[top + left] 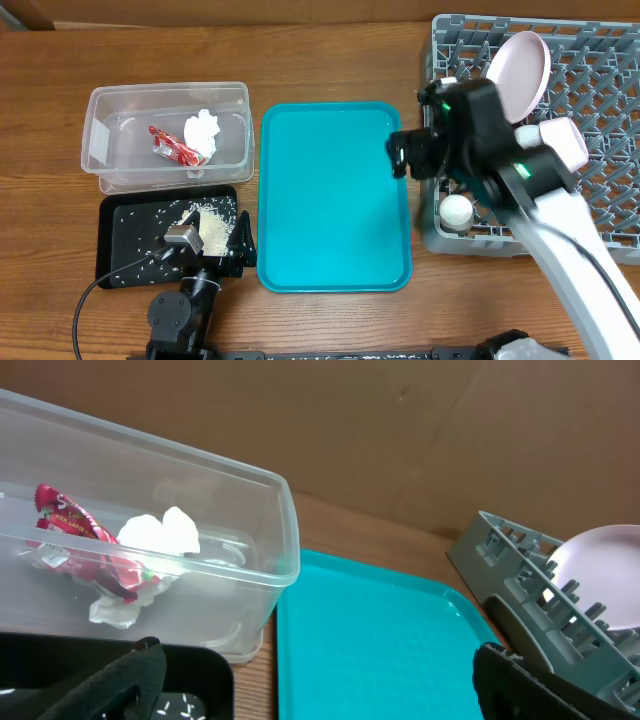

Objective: Sort waste into correct bins and load items into the dishwasher

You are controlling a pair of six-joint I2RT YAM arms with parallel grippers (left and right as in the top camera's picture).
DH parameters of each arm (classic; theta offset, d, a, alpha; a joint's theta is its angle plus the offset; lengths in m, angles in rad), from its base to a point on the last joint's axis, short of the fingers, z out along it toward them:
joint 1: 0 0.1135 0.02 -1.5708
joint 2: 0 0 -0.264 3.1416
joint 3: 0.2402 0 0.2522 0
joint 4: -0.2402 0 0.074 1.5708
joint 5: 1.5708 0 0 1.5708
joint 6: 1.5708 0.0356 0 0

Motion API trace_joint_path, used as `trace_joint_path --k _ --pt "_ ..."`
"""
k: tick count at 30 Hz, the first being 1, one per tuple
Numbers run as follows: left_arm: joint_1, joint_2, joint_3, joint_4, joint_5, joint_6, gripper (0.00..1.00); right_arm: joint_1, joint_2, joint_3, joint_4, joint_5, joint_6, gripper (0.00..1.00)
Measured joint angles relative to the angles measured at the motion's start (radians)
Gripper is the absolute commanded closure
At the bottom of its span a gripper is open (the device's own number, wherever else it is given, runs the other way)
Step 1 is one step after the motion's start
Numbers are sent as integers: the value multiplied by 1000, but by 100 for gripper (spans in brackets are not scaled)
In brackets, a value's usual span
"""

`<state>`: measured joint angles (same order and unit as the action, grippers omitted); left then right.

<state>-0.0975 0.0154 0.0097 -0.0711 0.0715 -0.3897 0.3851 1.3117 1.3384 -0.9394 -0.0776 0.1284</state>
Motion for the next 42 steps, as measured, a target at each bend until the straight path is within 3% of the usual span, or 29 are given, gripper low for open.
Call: trace_joint_path --k 5,12,21,24,31,42 --pt "0 0 0 0 0 0 0 28 -184 2 -74 -106 2 0" --pt "0 0 0 0 0 0 0 11 -301 1 -179 -58 2 0" --pt "0 0 0 0 0 0 0 -76 -537 1 -176 109 1 0" --pt "0 0 0 0 0 0 0 -142 -623 -39 -89 134 1 0" --pt "0 0 0 0 0 0 0 -277 -865 -384 198 147 2 0" --pt "0 0 -1 0 0 0 0 -286 -1243 -991 475 108 2 0"
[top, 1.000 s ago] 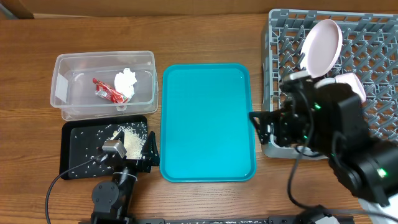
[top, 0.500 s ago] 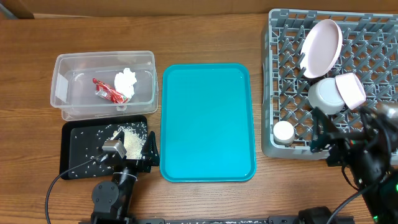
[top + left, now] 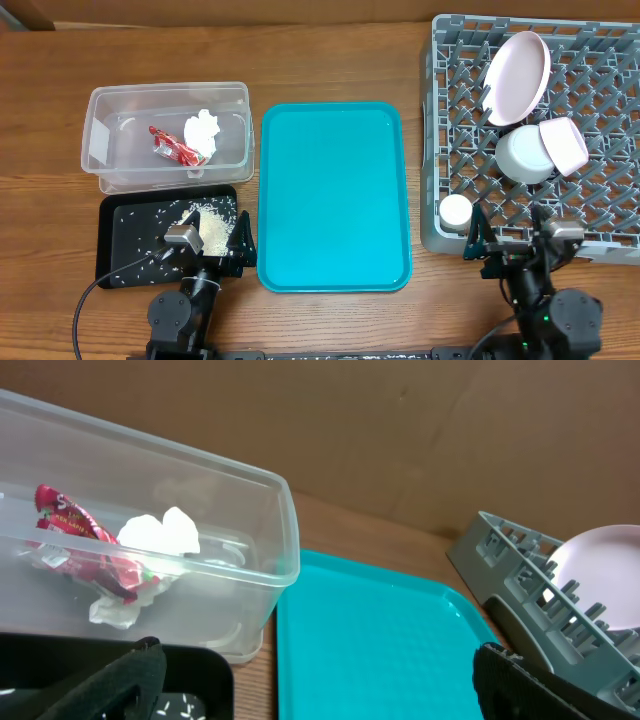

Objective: Sort waste into correct bins and load items into the dishwasher

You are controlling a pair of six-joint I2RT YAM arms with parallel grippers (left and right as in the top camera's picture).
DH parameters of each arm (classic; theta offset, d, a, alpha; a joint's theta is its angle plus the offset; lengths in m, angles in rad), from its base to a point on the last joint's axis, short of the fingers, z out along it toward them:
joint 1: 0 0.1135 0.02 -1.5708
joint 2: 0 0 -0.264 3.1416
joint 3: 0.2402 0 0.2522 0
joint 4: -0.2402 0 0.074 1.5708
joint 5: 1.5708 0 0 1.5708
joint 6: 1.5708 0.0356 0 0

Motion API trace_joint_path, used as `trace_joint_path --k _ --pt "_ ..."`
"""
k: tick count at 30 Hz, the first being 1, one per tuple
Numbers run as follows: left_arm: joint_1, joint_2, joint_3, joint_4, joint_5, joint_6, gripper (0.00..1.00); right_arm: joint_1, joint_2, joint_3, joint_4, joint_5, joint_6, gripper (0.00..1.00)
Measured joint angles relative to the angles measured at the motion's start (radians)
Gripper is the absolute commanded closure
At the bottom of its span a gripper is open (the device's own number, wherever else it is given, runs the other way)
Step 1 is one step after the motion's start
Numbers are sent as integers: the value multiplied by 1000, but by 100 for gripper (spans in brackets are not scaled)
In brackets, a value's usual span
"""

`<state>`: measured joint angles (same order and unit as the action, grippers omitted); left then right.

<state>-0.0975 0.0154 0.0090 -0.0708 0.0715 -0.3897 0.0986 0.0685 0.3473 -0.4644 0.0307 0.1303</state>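
Note:
The clear bin (image 3: 100, 150) holds a red wrapper (image 3: 170, 146) and a crumpled white tissue (image 3: 203, 131); both also show in the left wrist view, wrapper (image 3: 70, 525) and tissue (image 3: 160, 535). The black tray (image 3: 125, 255) carries scattered rice. The teal tray (image 3: 335, 195) is bare. In the grey dish rack (image 3: 600, 215) stand a pink plate (image 3: 520, 75), a white bowl (image 3: 522, 155), a pink cup (image 3: 564, 144) and a small white cup (image 3: 456, 210). My left gripper (image 3: 212, 245) (image 3: 320, 690) is open at the front edge between the black and teal trays. My right gripper (image 3: 515, 245) rests open in front of the rack.
A brown wall (image 3: 400, 430) rises behind the wooden table (image 3: 330, 50). The rack's front left corner (image 3: 435, 240) sits close to the right gripper. The clear bin's wall (image 3: 285, 530) stands just ahead of the left gripper.
My right arm was stretched over the rack's left edge near the small white cup. It now sits back at the front of the table, open. The white bowl shows in full. The left arm is unmoved.

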Motion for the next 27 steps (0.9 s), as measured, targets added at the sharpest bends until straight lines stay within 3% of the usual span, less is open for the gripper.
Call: trace_joint_path --k 10,27 --pt "0 0 0 0 0 0 0 0 -55 -311 363 -2 0 0" --pt "0 0 0 0 0 0 0 0 -55 -329 381 -5 0 0"
